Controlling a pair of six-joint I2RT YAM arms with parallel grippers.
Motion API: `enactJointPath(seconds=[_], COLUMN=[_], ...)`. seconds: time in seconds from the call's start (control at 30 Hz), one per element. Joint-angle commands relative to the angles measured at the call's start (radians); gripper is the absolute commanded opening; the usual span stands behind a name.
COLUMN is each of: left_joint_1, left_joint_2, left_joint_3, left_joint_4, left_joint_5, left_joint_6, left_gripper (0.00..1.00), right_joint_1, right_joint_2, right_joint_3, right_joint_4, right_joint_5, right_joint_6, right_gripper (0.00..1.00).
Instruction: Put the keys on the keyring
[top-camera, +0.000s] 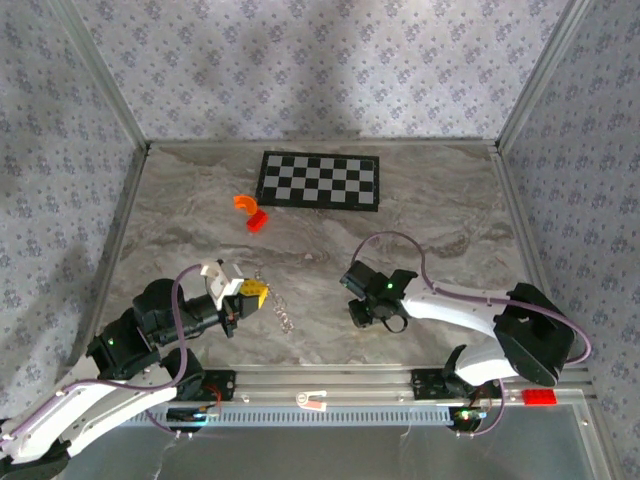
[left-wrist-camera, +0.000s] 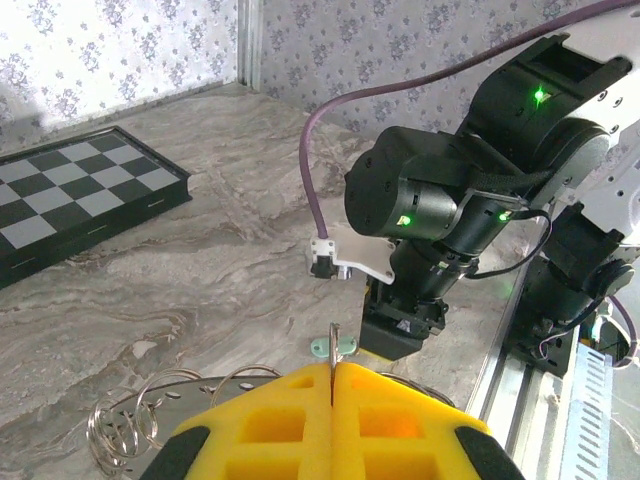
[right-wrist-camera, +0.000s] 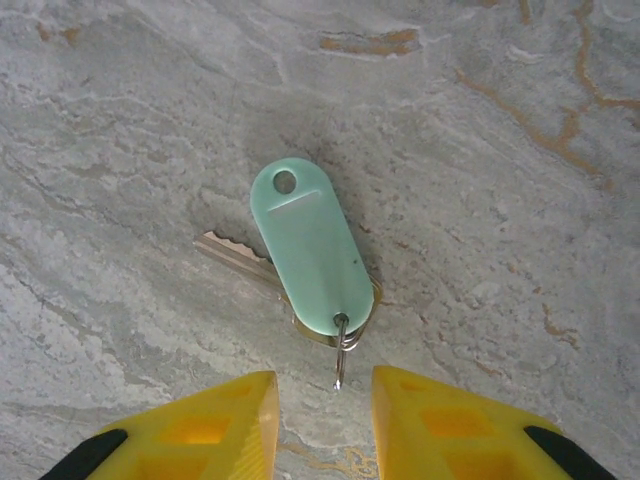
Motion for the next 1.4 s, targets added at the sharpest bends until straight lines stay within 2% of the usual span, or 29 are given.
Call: enactJointPath(seconds=[0.0, 0.23, 0.43, 0.8, 0.93, 1.13, 1.37], left_joint_1=[-0.003, -0.003, -0.004, -0.003, -0.004, -0.004, -0.004], left_joint_2=[-0.007, -0.010, -0.009, -0.015, -0.017, -0.037, -0.070], left_joint_3=[0.008, 0.007, 0.009, 0.009, 0.008, -0.002, -0.011], left_joint_4=[0.063, 0.063, 0.063, 0.062, 0.063, 0.074, 0.082], left_joint_5=[0.020, 0.019, 0.021, 0.021, 0.024, 0.035, 0.056], left_joint_6=[-0.009, -0.009, -0.008, -0.009, -0.010, -0.020, -0.035], left_gripper=[0.00, 0.00, 0.00, 0.00, 0.00, 0.00, 0.00], right_joint_1=[-0.012, -0.019, -0.022, -0.020, -0.021, -0.028, -0.014], right_joint_2=[0.016, 0.045, 0.061, 0.084, 0.093, 0.176, 0.289], right_joint_3=[0.027, 0.042, 0.053, 0.096, 0.141, 0.283, 0.388], right_joint_4=[-0.020, -0.020, -0.017, -0.054, -0.158, -0.448, -0.595], right_joint_5=[0.021, 0.029, 0.029, 0.045, 0.034, -0.006, -0.035], right_joint_6=[-0.017, -0.035, -0.052, -0.083, -0.097, -0.122, -0.172], right_gripper=[0.30, 0.24, 0.13, 0.00, 0.00, 0.00, 0.00])
